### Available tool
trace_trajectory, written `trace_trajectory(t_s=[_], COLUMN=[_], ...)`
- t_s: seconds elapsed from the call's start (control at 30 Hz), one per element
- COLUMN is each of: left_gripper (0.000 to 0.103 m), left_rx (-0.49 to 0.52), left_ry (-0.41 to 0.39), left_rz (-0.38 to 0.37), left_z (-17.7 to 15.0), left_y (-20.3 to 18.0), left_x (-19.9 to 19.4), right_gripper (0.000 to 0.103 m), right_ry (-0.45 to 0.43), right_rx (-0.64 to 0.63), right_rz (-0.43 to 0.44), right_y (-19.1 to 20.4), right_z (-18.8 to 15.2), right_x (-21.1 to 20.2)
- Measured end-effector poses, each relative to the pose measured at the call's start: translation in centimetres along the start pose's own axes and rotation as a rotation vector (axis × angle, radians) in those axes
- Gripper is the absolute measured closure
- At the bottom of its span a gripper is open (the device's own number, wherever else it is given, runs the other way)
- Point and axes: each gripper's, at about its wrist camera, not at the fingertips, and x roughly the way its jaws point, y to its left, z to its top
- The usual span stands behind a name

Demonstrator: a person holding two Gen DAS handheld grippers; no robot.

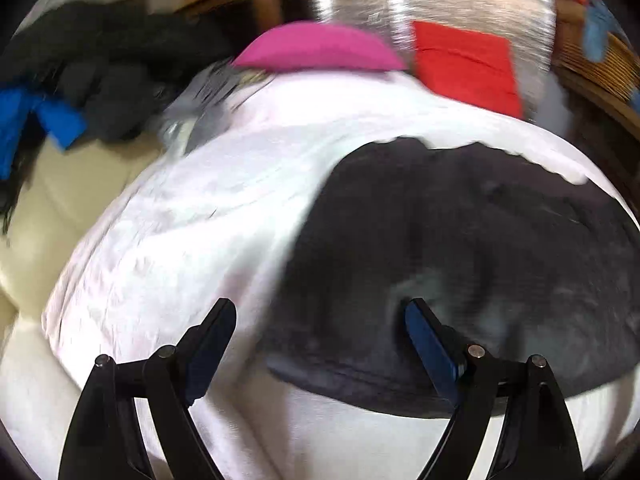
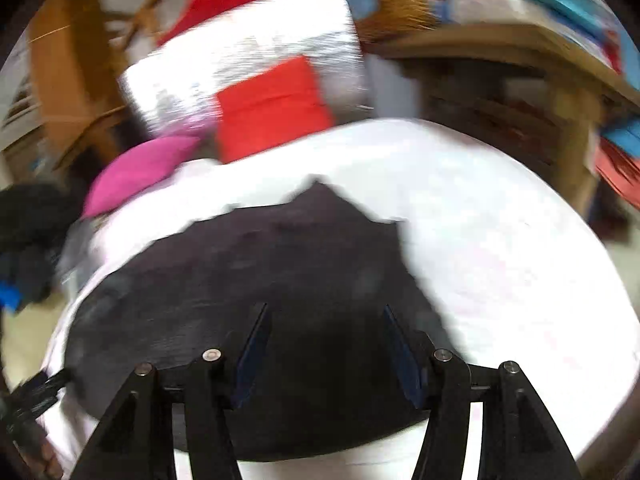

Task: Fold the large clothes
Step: 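Lay the jacket flat on the bed and smooth it with both grippers, then open both grippers and pull them back from the folded jacket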

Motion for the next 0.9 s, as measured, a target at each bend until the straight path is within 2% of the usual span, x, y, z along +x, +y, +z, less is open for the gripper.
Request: trace_trajectory(t_s=[0.1,0.13,0.27,0.37,0.43,0.57,0.63,0.67,0.8,0.9], left_gripper=[0.014,0.014,0.014,0.014,0.014,0.014,0.014,0.014,0.012,0.01], left_rx=[-0.038,-0.051,-0.038,-0.04,-0.045,-0.062,-0.059,-0.056,-0.025,-0.006], left_ry=[0.103,0.104,0.046,-0.025,-0.052,-0.082,-0.127,-0.144,-0.24,-0.296], left_rz=[-0.014,-0.021,-0.02,-0.008,0.007,0.006,0.004,0.008,0.047,0.056], left_z=[-0.5,-0.5,-0.4,-0.9,-1.3,-1.7,-1.8,-2.0,-1.9,-2.5], left_y=[0.4,0.5,0.5,0.5,0.3,0.2,0.1,0.0,0.1,0.2], left_x=[2.2,2.2,0.1,-3.4,-5.8,-10.9,-13.9,-14.9,-20.9,-24.4], right_gripper=[0.041,0.041,0.041,0.041,0.041,0.04,0.039,0.035,0.027,0.026], right_ry=[0.162,0.154,0.068,-0.024,-0.068,-0.079,-0.107,-0.12,-0.193,-0.233], right_rx=[0.053,0.072,0.074,0.041,-0.005,-0.082,-0.125,-0.144,-0.208,-0.225], right_rz=[-0.022,-0.013,-0.01,0.035,0.035,0.049,0.06,0.061,0.095,0.1], right_y=[-1.8,-2.0,-1.7,-0.8,0.1,2.8,4.5,5.1,8.0,9.6], right_z=[-0.8,-0.8,-0.5,-0.5,-0.9,-2.0,-2.4,-2.6,-3.4,-4.3], right_x=[3.1,2.9,0.2,-3.2,-5.7,-9.6,-12.3,-13.3,-18.6,-22.4])
